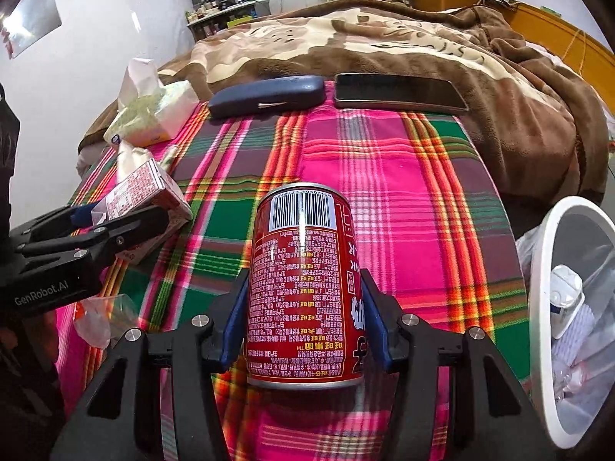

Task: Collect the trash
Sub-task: 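Grasp a red can with the right tool while the left tool grasps the pink milk carton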

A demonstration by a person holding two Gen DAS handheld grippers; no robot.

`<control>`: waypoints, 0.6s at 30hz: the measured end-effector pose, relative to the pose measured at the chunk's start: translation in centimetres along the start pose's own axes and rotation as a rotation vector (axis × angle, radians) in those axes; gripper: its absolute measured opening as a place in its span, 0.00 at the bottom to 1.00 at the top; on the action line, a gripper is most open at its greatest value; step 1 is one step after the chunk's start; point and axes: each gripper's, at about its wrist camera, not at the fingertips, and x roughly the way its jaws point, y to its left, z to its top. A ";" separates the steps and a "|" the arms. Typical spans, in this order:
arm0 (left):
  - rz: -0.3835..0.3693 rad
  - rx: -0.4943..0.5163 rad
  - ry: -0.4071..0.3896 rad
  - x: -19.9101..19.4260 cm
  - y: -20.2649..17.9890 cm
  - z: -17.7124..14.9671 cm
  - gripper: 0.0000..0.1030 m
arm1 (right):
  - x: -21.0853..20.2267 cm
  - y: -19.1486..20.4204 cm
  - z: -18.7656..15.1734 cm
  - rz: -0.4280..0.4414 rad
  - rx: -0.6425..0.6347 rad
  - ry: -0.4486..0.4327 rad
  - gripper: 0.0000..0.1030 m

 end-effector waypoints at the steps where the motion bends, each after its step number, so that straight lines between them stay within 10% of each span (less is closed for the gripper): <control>1: -0.004 0.001 0.005 0.2 -0.1 0.0 0.64 | 0.0 -0.2 0.0 0.003 0.004 0.000 0.52; 18: 0.055 -0.003 0.018 0.9 -1.7 0.3 0.38 | -0.4 -1.2 -0.3 0.013 -0.002 -0.014 0.52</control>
